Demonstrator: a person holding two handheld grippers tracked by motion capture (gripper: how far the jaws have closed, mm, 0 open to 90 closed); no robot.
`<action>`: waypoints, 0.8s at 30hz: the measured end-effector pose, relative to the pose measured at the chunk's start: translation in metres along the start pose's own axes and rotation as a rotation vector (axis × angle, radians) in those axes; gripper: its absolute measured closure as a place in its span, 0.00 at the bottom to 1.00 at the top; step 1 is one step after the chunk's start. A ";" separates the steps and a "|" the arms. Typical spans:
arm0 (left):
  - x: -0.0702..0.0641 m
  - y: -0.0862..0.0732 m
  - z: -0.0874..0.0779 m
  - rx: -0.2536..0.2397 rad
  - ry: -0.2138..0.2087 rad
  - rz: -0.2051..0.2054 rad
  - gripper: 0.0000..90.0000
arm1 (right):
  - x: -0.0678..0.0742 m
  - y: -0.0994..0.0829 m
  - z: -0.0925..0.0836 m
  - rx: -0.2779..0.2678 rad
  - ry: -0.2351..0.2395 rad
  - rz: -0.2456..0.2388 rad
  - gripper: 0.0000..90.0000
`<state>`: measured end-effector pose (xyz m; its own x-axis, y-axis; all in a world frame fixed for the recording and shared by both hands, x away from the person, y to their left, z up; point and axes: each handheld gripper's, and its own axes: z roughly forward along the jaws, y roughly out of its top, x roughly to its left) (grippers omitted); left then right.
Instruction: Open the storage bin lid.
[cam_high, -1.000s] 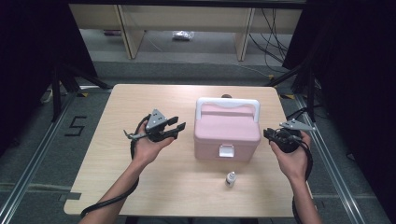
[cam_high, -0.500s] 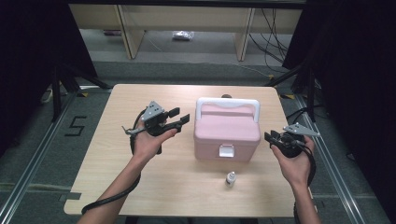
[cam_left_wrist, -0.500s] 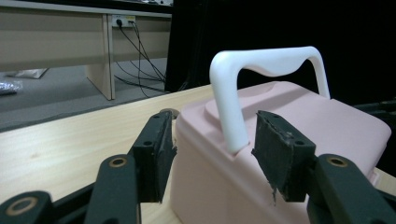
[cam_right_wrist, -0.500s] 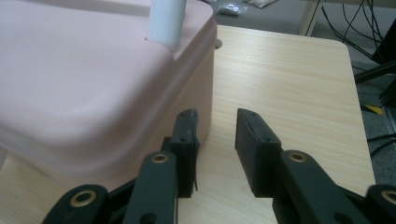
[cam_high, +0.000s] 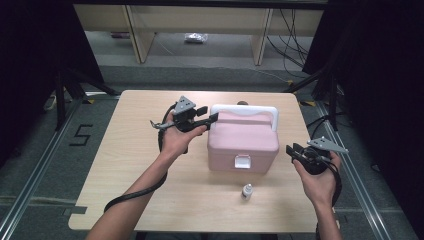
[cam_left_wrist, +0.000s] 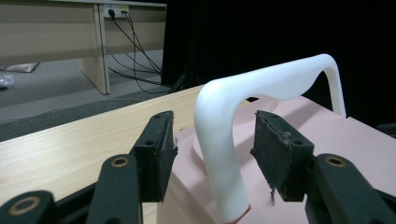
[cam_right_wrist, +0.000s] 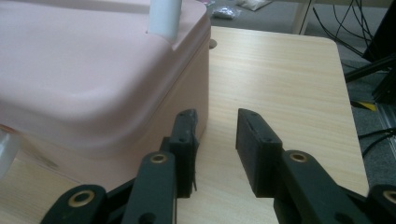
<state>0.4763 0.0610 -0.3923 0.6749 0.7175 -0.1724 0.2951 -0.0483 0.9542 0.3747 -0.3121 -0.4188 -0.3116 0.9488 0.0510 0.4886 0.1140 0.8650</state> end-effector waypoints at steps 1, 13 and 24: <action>0.000 -0.001 0.003 0.011 0.000 -0.001 0.54 | 0.000 0.000 0.000 0.001 0.000 0.000 0.77; -0.002 -0.004 0.005 0.036 -0.024 -0.030 0.81 | 0.006 -0.003 -0.005 0.007 0.027 -0.011 0.88; -0.005 0.004 0.005 0.061 -0.016 -0.098 0.81 | 0.018 -0.009 -0.011 0.043 0.082 0.027 1.00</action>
<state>0.4777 0.0542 -0.3892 0.6515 0.7096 -0.2683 0.4005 -0.0214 0.9161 0.3561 -0.2989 -0.4201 -0.3623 0.9248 0.1164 0.5321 0.1026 0.8405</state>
